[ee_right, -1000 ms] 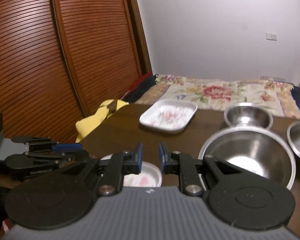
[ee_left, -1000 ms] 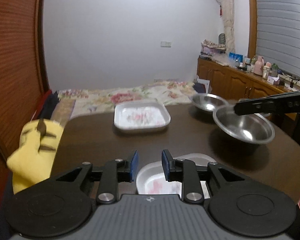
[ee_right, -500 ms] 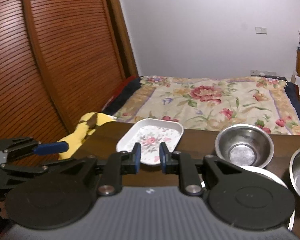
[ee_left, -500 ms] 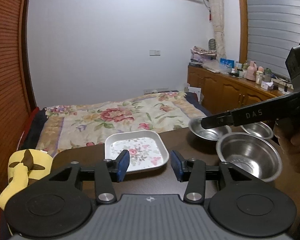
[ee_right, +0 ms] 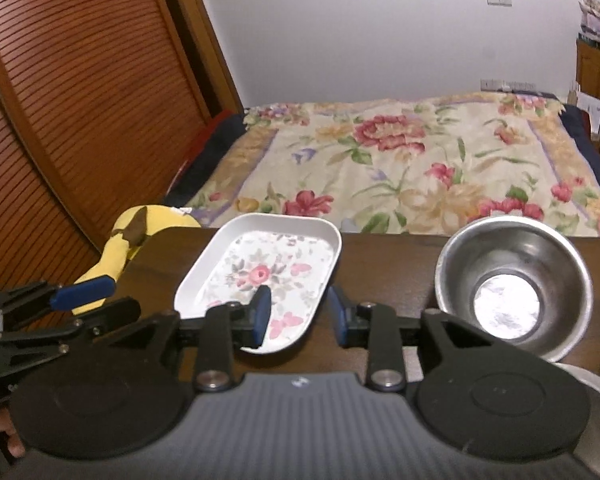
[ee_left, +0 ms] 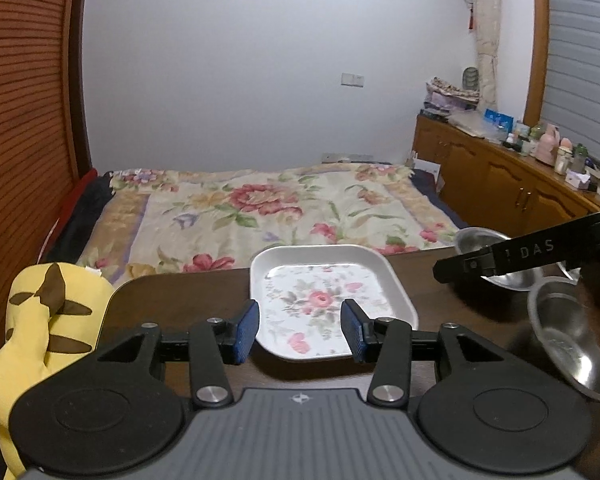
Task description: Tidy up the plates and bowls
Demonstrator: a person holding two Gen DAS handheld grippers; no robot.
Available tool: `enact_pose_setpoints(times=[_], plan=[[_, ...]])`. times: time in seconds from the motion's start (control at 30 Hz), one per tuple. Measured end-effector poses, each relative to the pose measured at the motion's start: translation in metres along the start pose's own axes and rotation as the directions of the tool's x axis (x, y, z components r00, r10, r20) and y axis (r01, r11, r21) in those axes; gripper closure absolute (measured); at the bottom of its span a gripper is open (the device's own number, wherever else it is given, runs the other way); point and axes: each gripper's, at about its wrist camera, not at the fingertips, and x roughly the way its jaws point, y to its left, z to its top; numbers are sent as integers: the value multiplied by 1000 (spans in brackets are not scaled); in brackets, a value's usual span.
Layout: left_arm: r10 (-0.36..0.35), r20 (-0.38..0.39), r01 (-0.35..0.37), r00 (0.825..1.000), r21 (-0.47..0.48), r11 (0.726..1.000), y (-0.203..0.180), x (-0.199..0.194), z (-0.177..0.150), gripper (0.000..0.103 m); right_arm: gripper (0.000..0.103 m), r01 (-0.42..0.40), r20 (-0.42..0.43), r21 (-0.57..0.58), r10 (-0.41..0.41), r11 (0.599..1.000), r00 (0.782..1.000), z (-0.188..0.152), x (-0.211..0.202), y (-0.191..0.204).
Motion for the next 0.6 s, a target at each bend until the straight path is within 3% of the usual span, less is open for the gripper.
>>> enact_pose_setpoints(times=[0.6], plan=[[6,-96,-15,995,-94,995,31,51,-18,71,70,45,-133,-27,-48,999,990,-5,45,9]])
